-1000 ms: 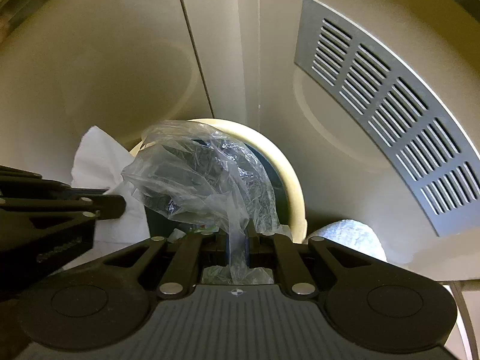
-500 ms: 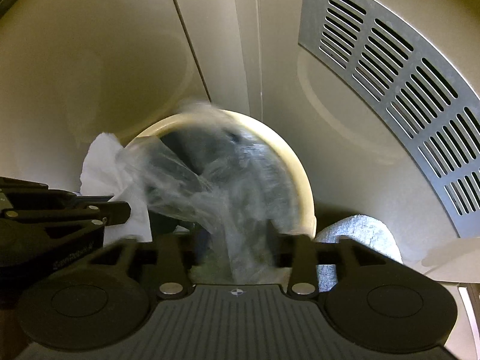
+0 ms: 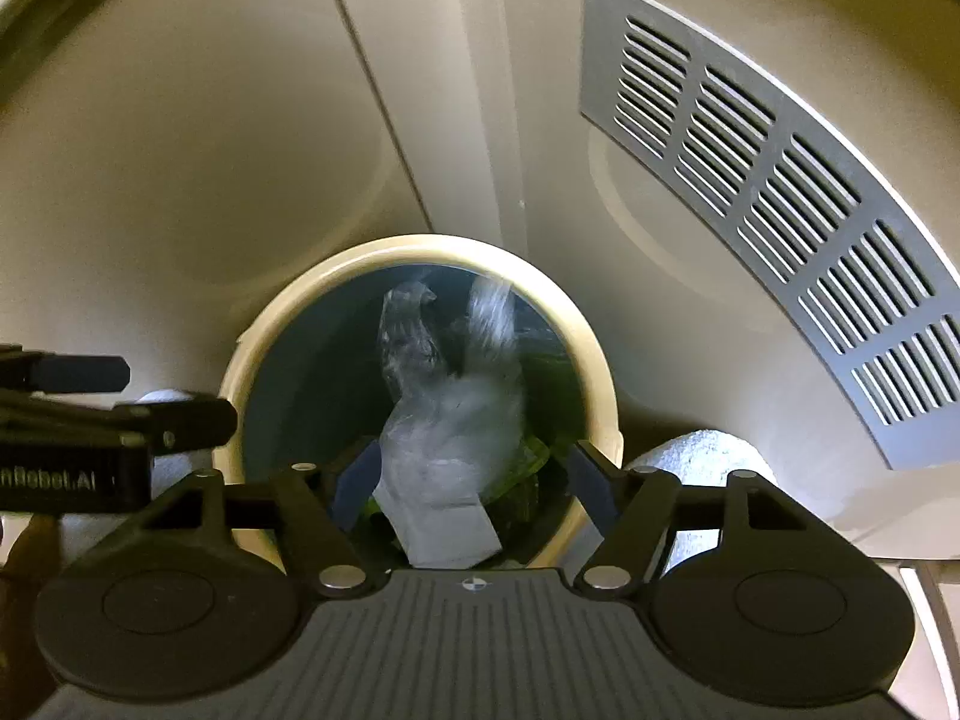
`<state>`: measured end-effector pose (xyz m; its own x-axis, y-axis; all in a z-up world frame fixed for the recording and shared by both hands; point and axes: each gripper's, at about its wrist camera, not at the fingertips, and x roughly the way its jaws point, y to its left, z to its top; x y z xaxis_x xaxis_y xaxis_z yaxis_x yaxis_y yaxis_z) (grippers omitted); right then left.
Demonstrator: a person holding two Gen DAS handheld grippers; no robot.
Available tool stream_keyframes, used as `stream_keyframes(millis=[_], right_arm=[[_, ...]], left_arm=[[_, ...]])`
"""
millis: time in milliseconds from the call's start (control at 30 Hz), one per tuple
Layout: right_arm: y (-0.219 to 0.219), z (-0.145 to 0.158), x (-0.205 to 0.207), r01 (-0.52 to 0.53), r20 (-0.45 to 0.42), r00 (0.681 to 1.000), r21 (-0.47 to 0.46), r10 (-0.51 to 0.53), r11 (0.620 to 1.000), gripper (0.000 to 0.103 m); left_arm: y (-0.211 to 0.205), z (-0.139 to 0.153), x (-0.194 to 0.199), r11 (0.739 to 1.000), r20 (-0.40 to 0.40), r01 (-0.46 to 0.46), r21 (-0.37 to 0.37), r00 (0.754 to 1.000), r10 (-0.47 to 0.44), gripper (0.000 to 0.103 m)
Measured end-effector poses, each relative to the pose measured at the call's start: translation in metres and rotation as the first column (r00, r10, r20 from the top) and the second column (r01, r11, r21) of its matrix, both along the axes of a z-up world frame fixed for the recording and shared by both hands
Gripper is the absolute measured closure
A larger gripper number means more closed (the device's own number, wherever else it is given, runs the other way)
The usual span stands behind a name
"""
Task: Collect trash
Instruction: 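Open both grippers over the bin to drop the bag and tissue, then raise both tools from the bin back toward the grey mat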
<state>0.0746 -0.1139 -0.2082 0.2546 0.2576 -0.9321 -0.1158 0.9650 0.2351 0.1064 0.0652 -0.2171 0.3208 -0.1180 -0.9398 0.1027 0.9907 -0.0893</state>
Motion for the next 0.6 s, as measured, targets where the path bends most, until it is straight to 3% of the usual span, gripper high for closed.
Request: stream_keyframes(millis=[167, 267, 433, 600], right_arm=[[0.002, 0.025, -0.017, -0.053, 0.045, 0.998, -0.009, 0.054, 0.999, 0.022], [0.004, 0.043, -0.03, -0.096, 0.097, 0.99, -0.034, 0.099, 0.995, 0.02], [0.003, 0.072, -0.056, -0.14, 0.179, 0.973, -0.047, 0.146, 0.989, 0.016], [0.0, 0.094, -0.077, -0.122, 0.262, 0.955, -0.081, 0.139, 0.989, 0.012]], left_arm=[[0.006, 0.023, -0.016, 1.0, 0.013, -0.013, 0.026, 1.0, 0.013, 0.011], [0.004, 0.035, -0.028, 0.999, 0.049, -0.019, 0.048, 0.999, 0.017, 0.0], [-0.003, 0.051, -0.05, 0.998, 0.098, -0.003, 0.067, 0.995, -0.003, 0.0], [-0.006, 0.066, -0.066, 0.998, 0.129, -0.004, 0.07, 0.992, -0.005, 0.0]])
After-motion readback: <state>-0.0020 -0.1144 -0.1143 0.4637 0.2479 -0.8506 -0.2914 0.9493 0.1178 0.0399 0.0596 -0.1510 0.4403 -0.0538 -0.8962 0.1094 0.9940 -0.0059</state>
